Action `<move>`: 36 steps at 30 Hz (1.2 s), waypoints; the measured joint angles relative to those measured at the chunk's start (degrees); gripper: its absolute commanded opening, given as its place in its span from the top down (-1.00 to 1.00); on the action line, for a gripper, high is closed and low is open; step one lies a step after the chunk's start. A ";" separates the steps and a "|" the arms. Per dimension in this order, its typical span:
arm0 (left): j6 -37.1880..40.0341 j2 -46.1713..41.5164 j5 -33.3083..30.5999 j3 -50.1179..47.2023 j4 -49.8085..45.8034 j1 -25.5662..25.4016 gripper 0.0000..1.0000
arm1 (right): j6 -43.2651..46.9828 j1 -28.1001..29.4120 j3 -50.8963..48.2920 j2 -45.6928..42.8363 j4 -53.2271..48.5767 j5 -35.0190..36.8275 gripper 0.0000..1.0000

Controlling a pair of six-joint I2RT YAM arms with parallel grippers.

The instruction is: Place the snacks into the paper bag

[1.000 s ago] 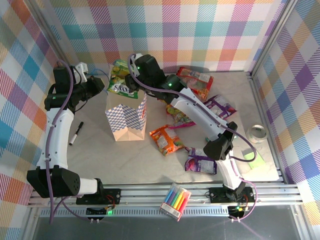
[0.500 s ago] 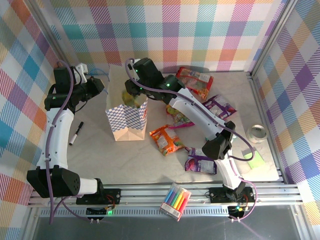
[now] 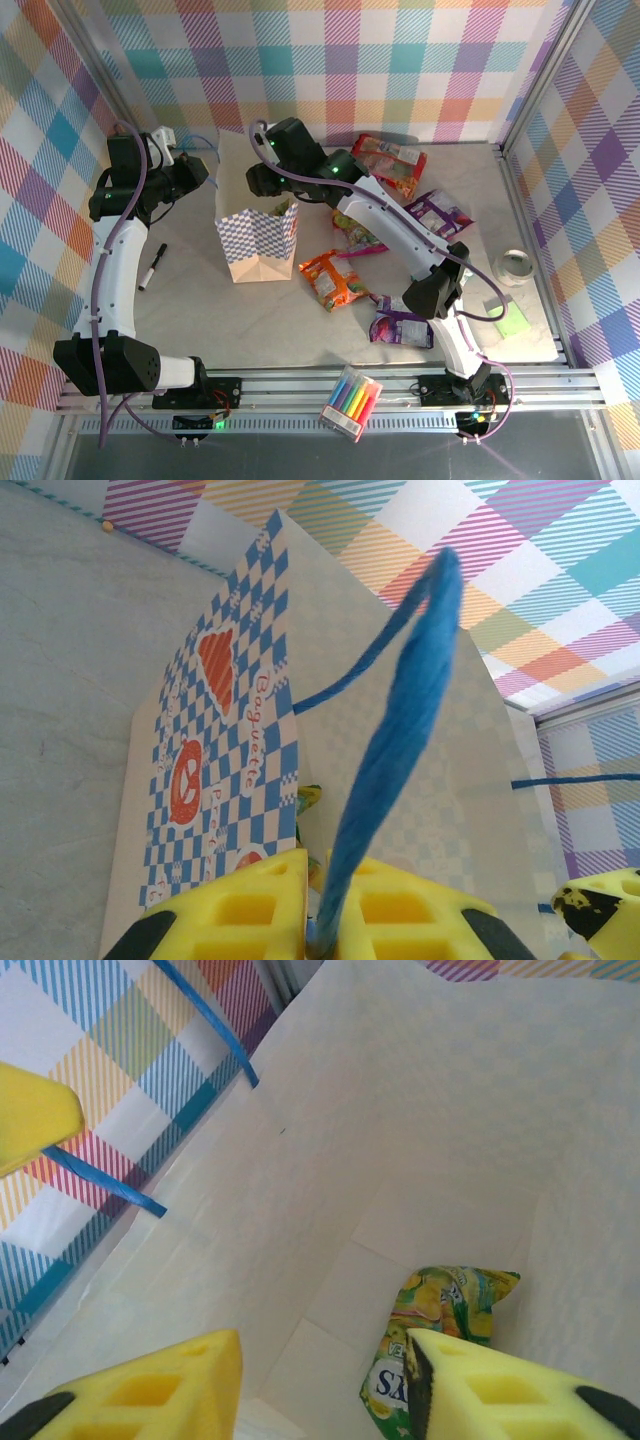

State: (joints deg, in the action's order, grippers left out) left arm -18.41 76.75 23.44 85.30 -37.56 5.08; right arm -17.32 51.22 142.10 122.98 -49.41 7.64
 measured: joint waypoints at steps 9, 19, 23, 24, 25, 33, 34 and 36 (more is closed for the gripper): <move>0.00 0.00 0.00 0.00 0.00 0.00 0.71 | -0.02 0.00 0.00 -0.20 -2.34 -3.02 -0.41; 0.00 0.00 -0.13 0.00 -0.07 0.00 0.72 | -0.22 0.11 -0.74 -5.55 -3.15 -9.33 -0.47; 0.00 0.00 -0.13 0.00 -0.24 0.00 0.71 | -0.55 0.17 -3.89 -10.03 -2.40 -10.51 -0.46; 0.00 0.00 -0.13 0.00 -0.31 0.00 0.71 | -0.72 0.17 -4.96 -11.02 -2.10 -10.49 -0.47; 0.00 0.00 -0.13 0.00 -0.28 0.00 0.71 | -0.96 0.17 -6.23 -12.07 -1.92 -10.32 -0.47; 0.00 0.02 -0.13 0.00 -0.50 0.00 0.71 | -1.27 0.17 -17.09 -18.62 -1.16 -9.42 -0.49; 0.02 0.02 -0.13 0.00 -0.63 0.00 0.71 | -1.29 0.17 -19.67 -20.06 -0.76 -9.22 -0.50; 0.02 0.02 -0.15 0.00 -1.14 0.00 0.71 | -1.31 0.17 -24.00 -22.73 -0.07 -8.81 -0.52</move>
State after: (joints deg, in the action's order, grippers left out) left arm -18.39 76.77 23.29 85.30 -38.70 5.08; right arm -18.63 51.40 118.10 100.25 -49.47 -1.17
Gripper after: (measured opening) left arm 0.145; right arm 0.751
